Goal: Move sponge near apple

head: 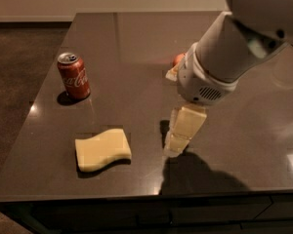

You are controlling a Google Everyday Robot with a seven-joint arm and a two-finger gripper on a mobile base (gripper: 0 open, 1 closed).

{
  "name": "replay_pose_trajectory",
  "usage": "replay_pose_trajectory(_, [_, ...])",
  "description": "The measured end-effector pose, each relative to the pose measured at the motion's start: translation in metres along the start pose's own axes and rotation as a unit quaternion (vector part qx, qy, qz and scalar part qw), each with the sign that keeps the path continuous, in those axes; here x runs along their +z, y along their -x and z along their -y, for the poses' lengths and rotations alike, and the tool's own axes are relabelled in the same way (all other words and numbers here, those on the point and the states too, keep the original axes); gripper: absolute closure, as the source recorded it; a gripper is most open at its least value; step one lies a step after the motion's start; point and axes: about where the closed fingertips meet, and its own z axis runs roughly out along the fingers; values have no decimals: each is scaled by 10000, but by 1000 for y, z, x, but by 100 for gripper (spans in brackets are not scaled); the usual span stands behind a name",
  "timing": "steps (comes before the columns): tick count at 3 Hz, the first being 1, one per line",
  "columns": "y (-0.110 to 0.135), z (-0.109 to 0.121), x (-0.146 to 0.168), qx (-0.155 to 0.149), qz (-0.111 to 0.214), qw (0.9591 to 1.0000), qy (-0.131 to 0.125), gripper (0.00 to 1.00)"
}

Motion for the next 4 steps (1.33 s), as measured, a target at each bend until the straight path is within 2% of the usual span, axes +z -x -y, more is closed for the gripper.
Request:
replay_pose_trajectory(3, [45, -41, 74, -406, 103, 9982, 434, 0])
replay_pose_trajectory(4, [58, -45, 92, -509, 100, 9973, 524, 0])
